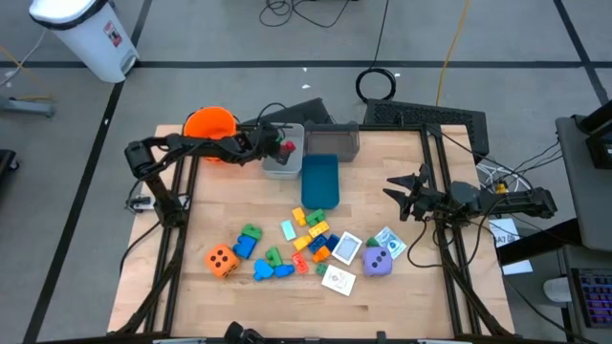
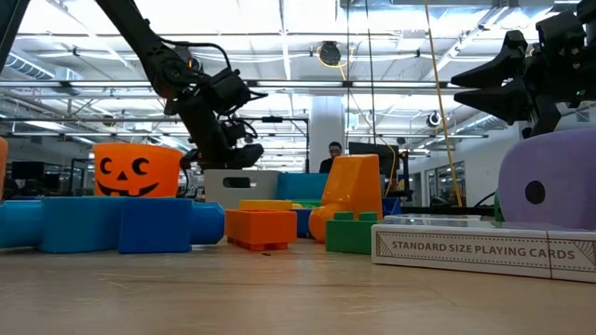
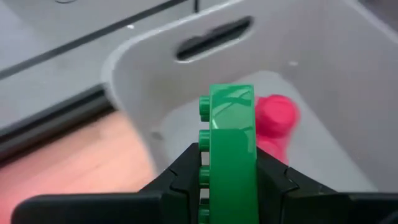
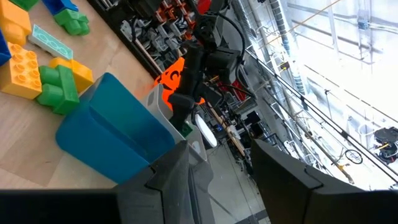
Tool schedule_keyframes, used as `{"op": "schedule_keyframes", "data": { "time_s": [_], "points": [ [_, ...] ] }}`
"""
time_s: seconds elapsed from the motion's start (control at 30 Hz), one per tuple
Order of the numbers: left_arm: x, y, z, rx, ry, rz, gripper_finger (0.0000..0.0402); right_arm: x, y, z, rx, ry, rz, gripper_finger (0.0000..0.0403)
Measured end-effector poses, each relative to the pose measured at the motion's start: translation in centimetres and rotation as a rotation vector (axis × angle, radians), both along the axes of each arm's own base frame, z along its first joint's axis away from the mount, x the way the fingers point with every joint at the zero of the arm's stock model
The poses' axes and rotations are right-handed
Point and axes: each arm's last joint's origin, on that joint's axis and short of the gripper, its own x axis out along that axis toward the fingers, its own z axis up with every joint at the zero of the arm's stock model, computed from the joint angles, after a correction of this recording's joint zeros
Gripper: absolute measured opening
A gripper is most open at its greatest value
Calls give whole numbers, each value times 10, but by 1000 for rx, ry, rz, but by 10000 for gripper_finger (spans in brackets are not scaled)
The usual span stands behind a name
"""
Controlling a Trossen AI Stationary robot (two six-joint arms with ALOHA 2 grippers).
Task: Pick & Place Toys
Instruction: Put the small green gamepiece into the white bin
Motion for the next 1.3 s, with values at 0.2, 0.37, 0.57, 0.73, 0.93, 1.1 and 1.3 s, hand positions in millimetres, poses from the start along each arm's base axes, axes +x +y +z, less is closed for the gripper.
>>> {"op": "schedule_keyframes", "data": {
  "time_s": [0.2, 0.37, 0.57, 0.73, 0.93, 1.1, 1.3],
  "points": [
    [1, -1, -1, -50, -26, -59, 96, 0, 0, 0, 0, 0, 0, 169],
    [1, -1, -4, -59, -15, -51, 96, 0, 0, 0, 0, 0, 0, 169],
    [0, 1, -5, -30, -3, 12, 96, 0, 0, 0, 0, 0, 0, 169],
    [0, 0, -6, -43, 0, 5, 96, 0, 0, 0, 0, 0, 0, 169],
    [1, -3, -8, -128, -36, -72, 96, 0, 0, 0, 0, 0, 0, 169],
    [3, -3, -6, -142, -74, -81, 96, 0, 0, 0, 0, 0, 0, 169],
    [4, -2, -4, -141, -116, -59, 123, 0, 0, 0, 0, 0, 0, 169]
  ]
}}
